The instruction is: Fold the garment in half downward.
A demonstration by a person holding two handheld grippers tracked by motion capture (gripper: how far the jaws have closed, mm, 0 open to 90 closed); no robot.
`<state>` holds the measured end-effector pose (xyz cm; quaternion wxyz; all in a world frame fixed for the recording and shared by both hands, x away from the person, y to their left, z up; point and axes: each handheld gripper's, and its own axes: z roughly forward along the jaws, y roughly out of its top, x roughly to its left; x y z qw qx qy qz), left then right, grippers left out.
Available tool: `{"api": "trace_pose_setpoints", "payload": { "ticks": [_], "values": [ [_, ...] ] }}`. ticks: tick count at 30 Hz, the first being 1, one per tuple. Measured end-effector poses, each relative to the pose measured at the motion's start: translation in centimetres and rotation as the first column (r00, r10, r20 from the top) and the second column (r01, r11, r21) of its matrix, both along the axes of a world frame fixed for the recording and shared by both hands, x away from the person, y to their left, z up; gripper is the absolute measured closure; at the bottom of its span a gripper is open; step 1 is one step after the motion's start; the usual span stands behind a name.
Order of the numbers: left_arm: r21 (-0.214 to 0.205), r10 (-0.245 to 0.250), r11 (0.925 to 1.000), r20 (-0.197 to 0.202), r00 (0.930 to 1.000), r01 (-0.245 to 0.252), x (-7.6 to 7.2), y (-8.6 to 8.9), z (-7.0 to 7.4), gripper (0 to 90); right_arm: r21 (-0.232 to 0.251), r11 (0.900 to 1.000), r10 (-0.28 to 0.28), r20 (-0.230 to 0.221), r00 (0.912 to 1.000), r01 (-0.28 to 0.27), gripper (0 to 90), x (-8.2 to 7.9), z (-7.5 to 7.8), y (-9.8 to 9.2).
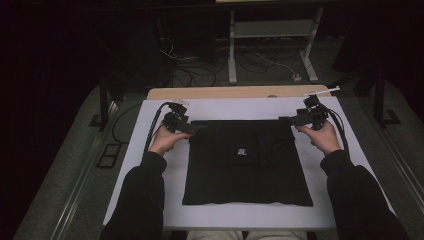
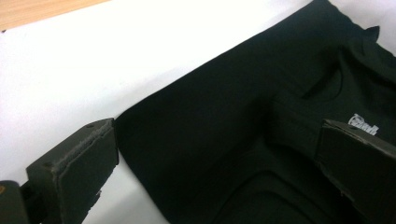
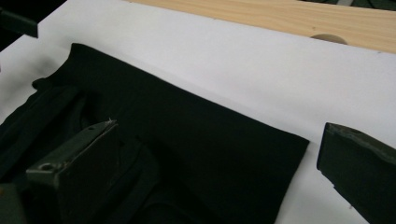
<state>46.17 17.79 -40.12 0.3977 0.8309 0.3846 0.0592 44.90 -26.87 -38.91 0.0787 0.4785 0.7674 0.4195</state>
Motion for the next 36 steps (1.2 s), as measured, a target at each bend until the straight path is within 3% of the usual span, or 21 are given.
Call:
{"api": "trace_pose_setpoints", "payload": {
  "ticks": [23, 33, 36],
  "values": [
    [-0.049, -0.057, 0.9971, 0.007, 0.9983, 0.057, -0.5, -2.4, -0.2, 0.0, -0.010, 0.9962, 0.086, -0.009, 0.9962, -0.086, 0.0, -0.6, -0.4, 2.3],
    [-0.056, -0.083, 0.9950, -0.016, 0.9964, 0.082, -0.4, -3.2, -0.9, 0.0, -0.022, 0.9933, 0.113, -0.030, 0.9932, -0.113, 0.0, -0.5, -1.1, 3.2],
    [-0.054, -0.087, 0.9950, -0.044, 0.9952, 0.084, -0.2, -3.4, -1.2, 0.0, -0.022, 0.9922, 0.122, -0.040, 0.9918, -0.123, 0.0, -0.5, -1.4, 3.4]
  ]
}}
